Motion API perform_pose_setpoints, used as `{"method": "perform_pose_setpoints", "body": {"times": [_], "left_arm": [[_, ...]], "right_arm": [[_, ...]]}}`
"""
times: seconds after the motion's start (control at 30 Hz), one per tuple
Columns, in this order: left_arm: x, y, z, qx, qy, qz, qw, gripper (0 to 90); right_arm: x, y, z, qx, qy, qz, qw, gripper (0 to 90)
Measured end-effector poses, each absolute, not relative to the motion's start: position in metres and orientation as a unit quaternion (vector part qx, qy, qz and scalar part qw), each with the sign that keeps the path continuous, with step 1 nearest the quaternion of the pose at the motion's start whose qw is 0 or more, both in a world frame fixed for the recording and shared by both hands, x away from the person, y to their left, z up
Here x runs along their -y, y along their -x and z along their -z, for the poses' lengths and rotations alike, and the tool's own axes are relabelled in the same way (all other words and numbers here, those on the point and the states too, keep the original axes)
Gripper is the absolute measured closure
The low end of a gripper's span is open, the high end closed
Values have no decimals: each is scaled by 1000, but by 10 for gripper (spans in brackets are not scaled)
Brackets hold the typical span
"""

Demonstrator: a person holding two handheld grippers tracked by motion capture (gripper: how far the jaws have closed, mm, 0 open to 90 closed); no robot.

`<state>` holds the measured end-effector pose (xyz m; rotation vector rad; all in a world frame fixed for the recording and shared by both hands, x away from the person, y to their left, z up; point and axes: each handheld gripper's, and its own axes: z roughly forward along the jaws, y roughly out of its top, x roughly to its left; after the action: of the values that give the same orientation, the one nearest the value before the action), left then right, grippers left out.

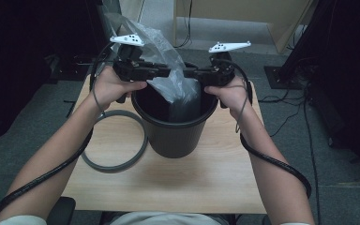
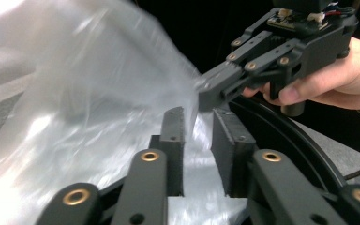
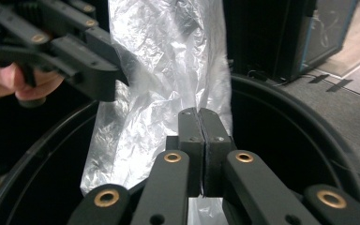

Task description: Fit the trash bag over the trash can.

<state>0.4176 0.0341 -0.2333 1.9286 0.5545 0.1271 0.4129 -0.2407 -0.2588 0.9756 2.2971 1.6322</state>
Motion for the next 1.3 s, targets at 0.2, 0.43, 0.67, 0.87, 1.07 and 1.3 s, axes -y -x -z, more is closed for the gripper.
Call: {"method": "perform_pose_setpoints", "body": {"times": [0.2,0.43,0.67,0.87,1.07,1.3], "left_arm": [[-48,-419,235,-248,-805,-58,536,689],[-62,-419,237,-267,-797,-70,538,628],[-67,-425,244,-294,-795,-81,524,574],[-59,-434,251,-325,-789,-76,516,508],[-51,-446,257,-370,-781,-54,500,511],[-57,-444,256,-353,-774,-66,522,481]], "right_arm": [[254,-413,258,-754,-351,-548,88,900],[262,-413,258,-749,-360,-549,95,899],[266,-412,258,-742,-366,-554,97,898],[264,-411,258,-742,-360,-559,91,896],[263,-408,257,-741,-352,-565,89,896],[272,-404,255,-736,-353,-571,91,892]]}}
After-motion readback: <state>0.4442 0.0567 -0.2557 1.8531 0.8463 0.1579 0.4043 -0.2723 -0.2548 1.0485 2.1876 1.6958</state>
